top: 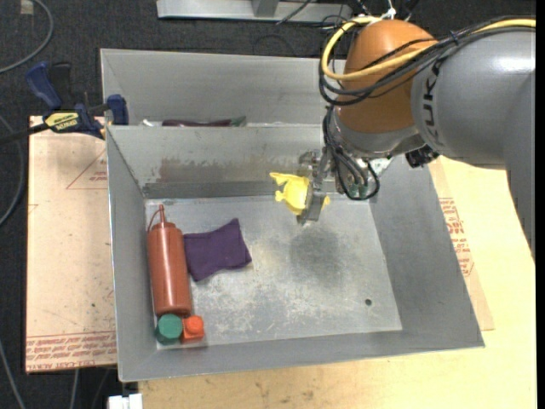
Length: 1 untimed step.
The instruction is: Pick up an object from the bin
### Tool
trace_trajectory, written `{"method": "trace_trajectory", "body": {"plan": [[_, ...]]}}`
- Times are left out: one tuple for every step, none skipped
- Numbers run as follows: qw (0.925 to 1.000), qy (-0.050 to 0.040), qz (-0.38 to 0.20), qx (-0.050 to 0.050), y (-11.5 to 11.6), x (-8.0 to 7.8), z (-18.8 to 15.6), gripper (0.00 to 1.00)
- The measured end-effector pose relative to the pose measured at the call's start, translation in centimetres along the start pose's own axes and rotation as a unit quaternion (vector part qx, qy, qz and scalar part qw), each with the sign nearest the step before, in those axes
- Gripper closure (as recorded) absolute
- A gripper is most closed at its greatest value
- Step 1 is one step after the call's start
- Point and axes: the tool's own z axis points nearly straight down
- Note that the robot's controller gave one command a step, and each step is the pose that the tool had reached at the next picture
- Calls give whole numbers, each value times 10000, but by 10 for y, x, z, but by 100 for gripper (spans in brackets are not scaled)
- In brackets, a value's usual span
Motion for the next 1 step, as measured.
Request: {"method": "trace_trajectory", "body": {"plan": [[10000,24,-42,2,-2,1,-45,100]]}}
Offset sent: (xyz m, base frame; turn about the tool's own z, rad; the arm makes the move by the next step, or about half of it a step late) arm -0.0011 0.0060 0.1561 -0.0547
